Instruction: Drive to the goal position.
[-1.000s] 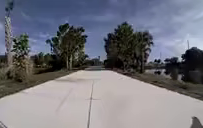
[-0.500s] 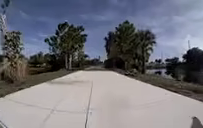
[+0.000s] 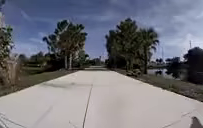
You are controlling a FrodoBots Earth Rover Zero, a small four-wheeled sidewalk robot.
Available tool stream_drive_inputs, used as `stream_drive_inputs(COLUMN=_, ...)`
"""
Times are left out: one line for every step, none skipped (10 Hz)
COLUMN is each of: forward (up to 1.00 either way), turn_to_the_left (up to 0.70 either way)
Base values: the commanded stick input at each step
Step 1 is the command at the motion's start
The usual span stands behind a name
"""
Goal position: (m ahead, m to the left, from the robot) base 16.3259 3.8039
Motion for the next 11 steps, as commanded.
stream_drive_inputs(forward=0.85, turn_to_the_left=0.00)
stream_drive_inputs(forward=0.85, turn_to_the_left=0.00)
stream_drive_inputs(forward=0.85, turn_to_the_left=0.00)
stream_drive_inputs(forward=0.84, turn_to_the_left=0.00)
stream_drive_inputs(forward=0.85, turn_to_the_left=0.00)
stream_drive_inputs(forward=0.84, turn_to_the_left=0.00)
stream_drive_inputs(forward=0.84, turn_to_the_left=0.00)
stream_drive_inputs(forward=0.84, turn_to_the_left=0.00)
stream_drive_inputs(forward=0.84, turn_to_the_left=0.00)
stream_drive_inputs(forward=0.84, turn_to_the_left=0.00)
stream_drive_inputs(forward=0.84, turn_to_the_left=0.00)
